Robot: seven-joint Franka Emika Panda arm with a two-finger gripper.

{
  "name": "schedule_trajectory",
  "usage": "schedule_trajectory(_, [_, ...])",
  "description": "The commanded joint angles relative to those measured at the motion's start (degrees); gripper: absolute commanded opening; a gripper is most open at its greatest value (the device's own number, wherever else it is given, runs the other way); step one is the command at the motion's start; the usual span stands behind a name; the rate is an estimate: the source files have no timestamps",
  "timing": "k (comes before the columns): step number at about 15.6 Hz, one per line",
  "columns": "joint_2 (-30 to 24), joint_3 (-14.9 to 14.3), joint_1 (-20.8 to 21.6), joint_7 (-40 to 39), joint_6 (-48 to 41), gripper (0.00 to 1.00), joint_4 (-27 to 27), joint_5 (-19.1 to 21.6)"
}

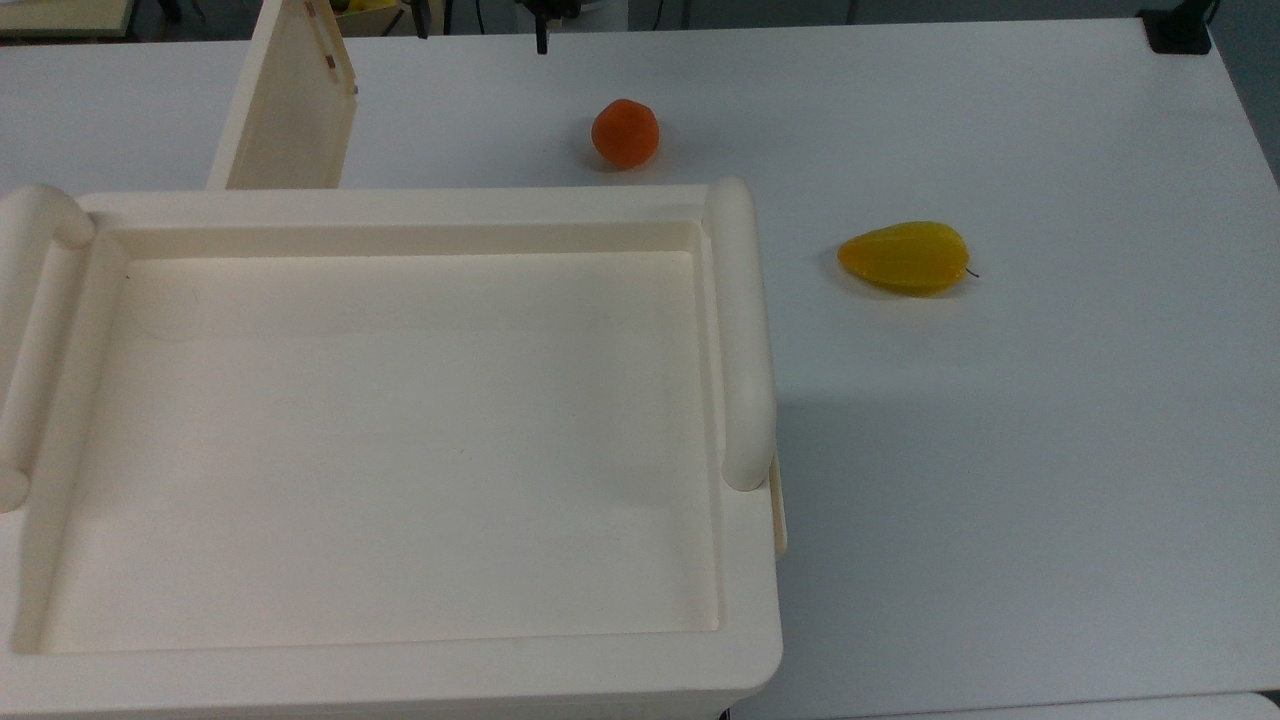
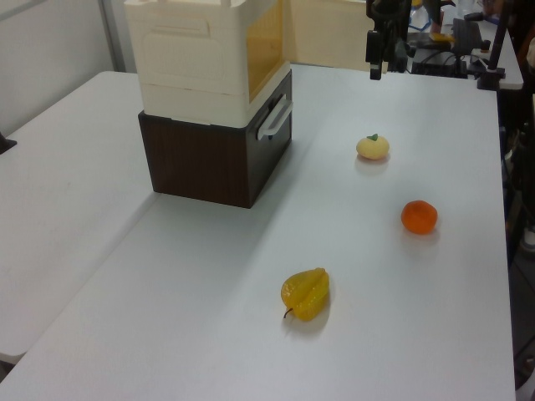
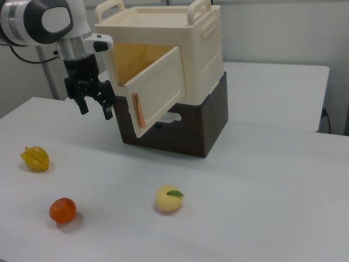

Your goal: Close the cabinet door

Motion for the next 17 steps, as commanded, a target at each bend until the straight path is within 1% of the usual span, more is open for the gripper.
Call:
schedule_trajectory(1, [-1.22,-0.1,-0.1,-1.78,2.0,1.0,-1.58,0.13])
schedule_trajectory(4, [-1.13,-0.1,-0.1,-4.94,3.86,1.0,-1.66,0.31])
schedule_trajectory(13, [-0.43,-0.1,0.07,-5.65,4.04,1.0,-1.66,0.83])
schedule_trajectory(14, [-0.43,-0.1,0.07,-5.65,4.04,0.92,-1.58,0.84])
schedule_trajectory(15, [-0.43,-0.1,0.07,-5.65,4.04,0.82,-1.58,0.84])
schedule_trajectory(17, [-0.43,-0.1,0.07,-5.65,4.04,0.55,-1.66,0.92])
